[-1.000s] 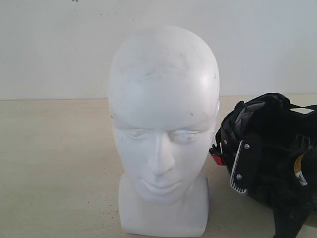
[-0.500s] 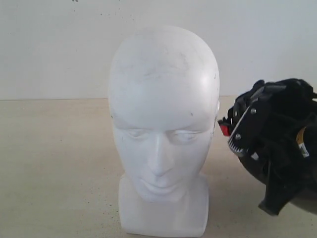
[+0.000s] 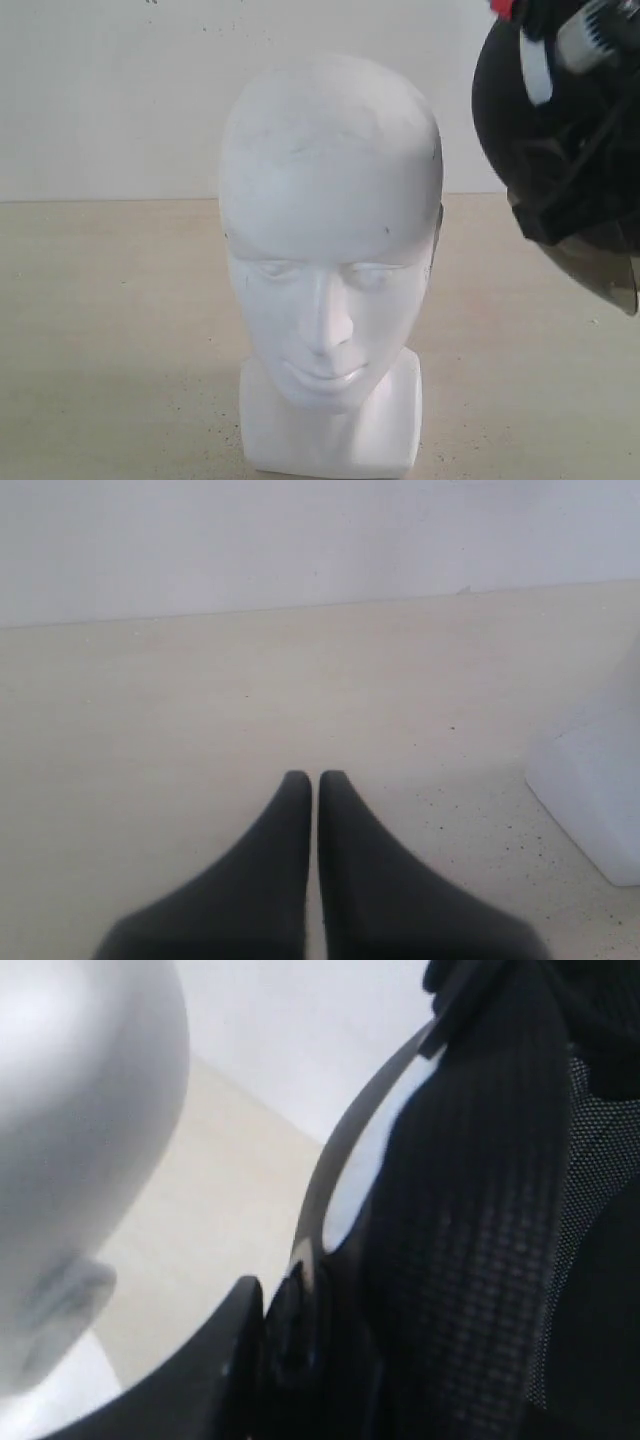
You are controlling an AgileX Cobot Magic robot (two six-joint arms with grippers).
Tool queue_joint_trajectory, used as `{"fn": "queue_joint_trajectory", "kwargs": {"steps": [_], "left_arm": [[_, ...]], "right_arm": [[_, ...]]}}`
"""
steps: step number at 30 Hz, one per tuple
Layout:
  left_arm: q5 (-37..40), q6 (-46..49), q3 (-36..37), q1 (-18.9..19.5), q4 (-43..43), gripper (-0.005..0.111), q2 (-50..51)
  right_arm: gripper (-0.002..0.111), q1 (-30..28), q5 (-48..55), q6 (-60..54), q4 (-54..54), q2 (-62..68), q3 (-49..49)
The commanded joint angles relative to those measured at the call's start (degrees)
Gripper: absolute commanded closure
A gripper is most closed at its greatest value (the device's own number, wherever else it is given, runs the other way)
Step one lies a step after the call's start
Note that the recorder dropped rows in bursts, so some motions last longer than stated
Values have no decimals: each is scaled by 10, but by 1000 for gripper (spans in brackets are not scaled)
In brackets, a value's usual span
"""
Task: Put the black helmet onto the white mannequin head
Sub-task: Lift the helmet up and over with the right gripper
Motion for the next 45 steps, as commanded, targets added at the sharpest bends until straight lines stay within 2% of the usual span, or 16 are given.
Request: {"fn": "queue_joint_trajectory", "kwargs": {"steps": [1,6,9,13,15,18,24,26,30,33,39,43,45], "left_arm": [[0,-7,2,1,-4,102,-2],[0,-7,2,1,-4,102,-2],[0,-7,2,1,-4,102,-2],[0,-7,2,1,-4,102,-2],[0,-7,2,1,-4,102,-2],[0,-7,2,1,-4,102,-2],[0,-7,2,1,-4,102,-2],[0,-7,2,1,-4,102,-2],[0,-7,2,1,-4,102,-2],[0,-7,2,1,-4,102,-2],[0,-7,2,1,-4,102,-2],[0,-7,2,1,-4,102,-2],[0,-7,2,1,-4,102,-2]], "right_arm": [[109,-1,-100,6,-48,-64,-5],[109,-2,-208,5,-38,-112,35],[109,-2,-260,-54,38,-138,63],[109,-15,-387,-283,327,-160,116],[109,-18,-518,-381,499,-161,159],[109,-17,-647,-364,586,-160,202],[109,-17,-662,-330,549,-160,212],[109,-17,-675,-285,533,-160,212],[109,-17,-696,-168,428,-160,212],[109,-17,-730,-120,354,-159,212],[109,-17,-755,-89,361,-111,183],[109,-17,-836,-5,349,-51,162],[109,-17,-836,42,350,-25,153]]}}
